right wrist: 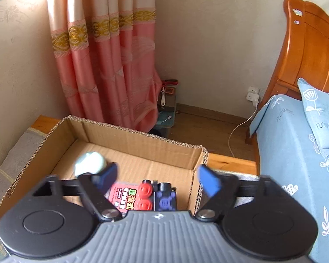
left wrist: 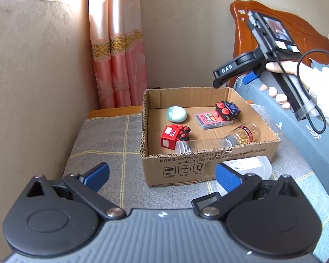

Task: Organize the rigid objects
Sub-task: 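Carry both trains into the cardboard box and open both tools, then withdraw left tool toward correction tape while right tool moves to grey dog, then close left tool on the clear correction tape while right tool grasps grey dog, then carry tape and dog to the box while right tool opens to drop dog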

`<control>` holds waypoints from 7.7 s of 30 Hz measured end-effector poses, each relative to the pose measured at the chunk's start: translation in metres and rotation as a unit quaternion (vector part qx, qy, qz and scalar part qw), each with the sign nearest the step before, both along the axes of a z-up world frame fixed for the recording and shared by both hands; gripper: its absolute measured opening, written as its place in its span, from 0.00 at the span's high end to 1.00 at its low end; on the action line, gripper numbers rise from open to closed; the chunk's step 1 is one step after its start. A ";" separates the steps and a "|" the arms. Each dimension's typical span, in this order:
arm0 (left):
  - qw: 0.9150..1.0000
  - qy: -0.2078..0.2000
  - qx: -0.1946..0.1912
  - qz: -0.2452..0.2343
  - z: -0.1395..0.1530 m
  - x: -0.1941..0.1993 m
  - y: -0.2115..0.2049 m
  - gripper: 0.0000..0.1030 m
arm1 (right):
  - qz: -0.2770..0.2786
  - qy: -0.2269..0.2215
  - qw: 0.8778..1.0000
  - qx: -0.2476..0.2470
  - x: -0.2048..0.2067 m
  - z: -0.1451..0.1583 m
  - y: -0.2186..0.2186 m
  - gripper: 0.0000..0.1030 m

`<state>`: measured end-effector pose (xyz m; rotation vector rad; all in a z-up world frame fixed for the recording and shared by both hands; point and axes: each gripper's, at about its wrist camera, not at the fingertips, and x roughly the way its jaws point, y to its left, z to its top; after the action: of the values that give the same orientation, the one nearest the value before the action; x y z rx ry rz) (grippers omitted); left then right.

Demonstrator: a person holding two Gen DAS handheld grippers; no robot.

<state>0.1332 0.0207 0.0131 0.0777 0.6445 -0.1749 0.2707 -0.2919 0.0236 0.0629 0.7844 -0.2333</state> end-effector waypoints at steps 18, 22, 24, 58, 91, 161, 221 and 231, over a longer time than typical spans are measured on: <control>1.000 0.001 -0.002 0.008 0.003 -0.005 0.015 0.01 | -0.015 0.011 1.000 -0.007 -0.045 0.014 0.018 0.00; 1.000 0.000 0.006 0.004 0.002 -0.008 0.020 0.01 | -0.014 0.011 1.000 -0.001 -0.068 0.015 0.027 0.00; 1.000 0.001 0.009 0.004 0.001 -0.009 0.023 0.01 | -0.015 0.011 1.000 0.003 -0.083 0.014 0.033 0.00; 0.999 0.052 0.005 -0.014 -0.032 -0.017 0.030 0.01 | -0.074 0.023 0.994 0.073 -0.207 -0.053 0.082 0.00; 0.990 0.136 0.006 -0.044 -0.090 -0.040 0.036 0.01 | -0.017 0.069 0.997 -0.004 -0.269 -0.108 0.113 0.00; 0.984 0.116 0.025 -0.131 -0.102 -0.026 0.020 0.13 | -0.008 0.065 0.998 -0.007 -0.236 -0.105 0.106 0.14; 0.998 0.037 0.027 -0.047 0.007 -0.003 0.043 0.13 | 0.106 -0.014 0.994 -0.022 -0.059 0.004 0.086 0.11; 0.996 0.013 0.037 -0.075 0.034 0.037 0.023 0.13 | 0.095 -0.020 0.995 -0.011 -0.094 0.005 0.075 0.02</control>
<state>0.1700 0.0441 0.0470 0.1964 0.6714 -0.2965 0.1765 -0.2172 0.0287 -0.0282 0.7429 -0.0599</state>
